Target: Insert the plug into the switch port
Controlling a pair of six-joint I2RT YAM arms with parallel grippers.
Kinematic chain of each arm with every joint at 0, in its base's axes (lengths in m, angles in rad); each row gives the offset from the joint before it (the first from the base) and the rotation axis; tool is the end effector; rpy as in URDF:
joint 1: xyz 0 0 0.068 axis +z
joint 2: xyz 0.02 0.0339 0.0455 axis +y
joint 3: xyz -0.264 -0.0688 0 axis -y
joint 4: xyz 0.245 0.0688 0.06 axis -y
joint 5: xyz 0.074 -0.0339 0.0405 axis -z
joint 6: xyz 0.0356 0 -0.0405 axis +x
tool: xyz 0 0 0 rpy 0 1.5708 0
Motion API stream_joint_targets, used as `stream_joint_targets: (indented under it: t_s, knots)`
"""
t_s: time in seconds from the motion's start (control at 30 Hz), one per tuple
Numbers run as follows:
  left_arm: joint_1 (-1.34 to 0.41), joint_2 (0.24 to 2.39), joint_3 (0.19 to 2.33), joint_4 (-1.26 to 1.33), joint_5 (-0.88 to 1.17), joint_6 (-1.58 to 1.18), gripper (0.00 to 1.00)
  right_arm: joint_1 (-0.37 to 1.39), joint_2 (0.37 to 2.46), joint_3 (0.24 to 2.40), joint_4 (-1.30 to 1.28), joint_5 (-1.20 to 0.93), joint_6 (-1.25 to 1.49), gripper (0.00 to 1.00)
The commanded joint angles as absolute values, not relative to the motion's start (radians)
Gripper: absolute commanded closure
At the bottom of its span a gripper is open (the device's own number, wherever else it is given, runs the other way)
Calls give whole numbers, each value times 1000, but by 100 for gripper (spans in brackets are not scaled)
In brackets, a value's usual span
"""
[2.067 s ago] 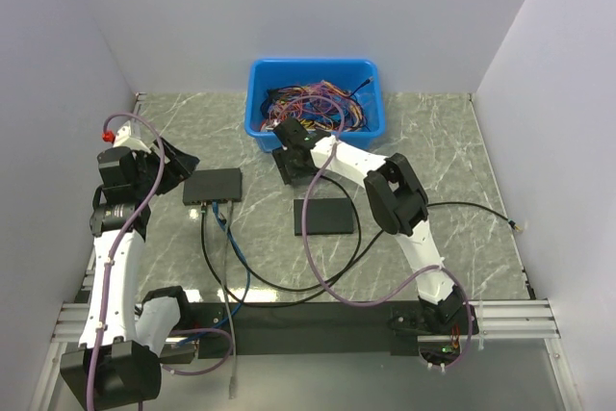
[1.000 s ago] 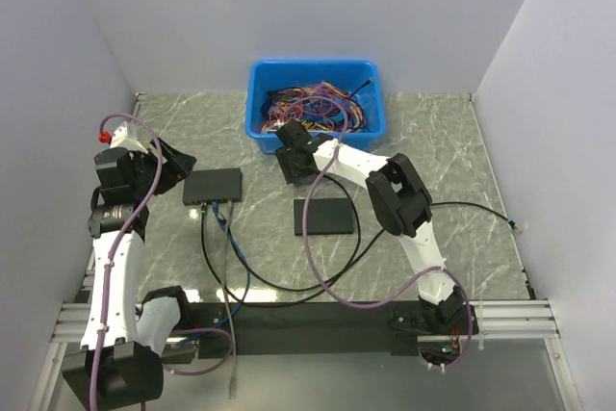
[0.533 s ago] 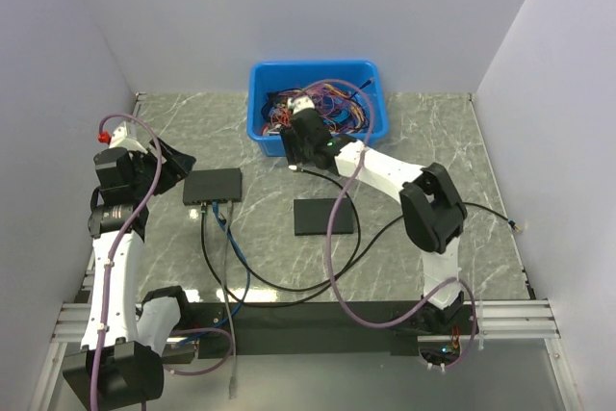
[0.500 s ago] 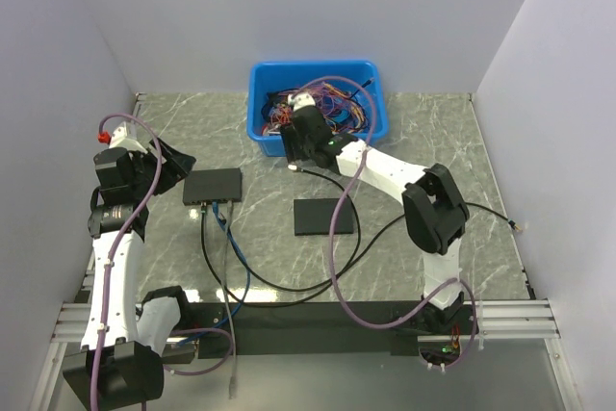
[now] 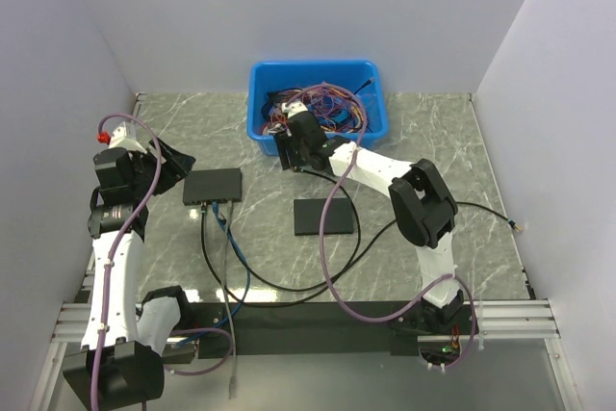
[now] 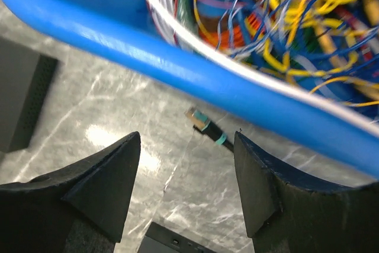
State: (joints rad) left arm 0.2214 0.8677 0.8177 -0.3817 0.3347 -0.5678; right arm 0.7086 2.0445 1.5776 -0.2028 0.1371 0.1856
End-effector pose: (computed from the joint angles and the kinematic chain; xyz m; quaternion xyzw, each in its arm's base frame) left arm 0.1926 0.0314 0.3175 -0.2363 0.8011 -0.2298 0.4996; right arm 0.3615 0.3034 0.2239 -0.2034 0.8753 0.1322 0.4184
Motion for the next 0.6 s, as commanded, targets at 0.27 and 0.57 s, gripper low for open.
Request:
stream_joint_targets:
  t_s: [0.27, 0.57]
  knots:
    - [229, 859, 828, -365, 339, -548, 26, 692, 2152, 1638, -242, 118, 222, 29]
    - [229, 853, 825, -365, 339, -549, 26, 687, 2232, 1692, -321, 126, 235, 30]
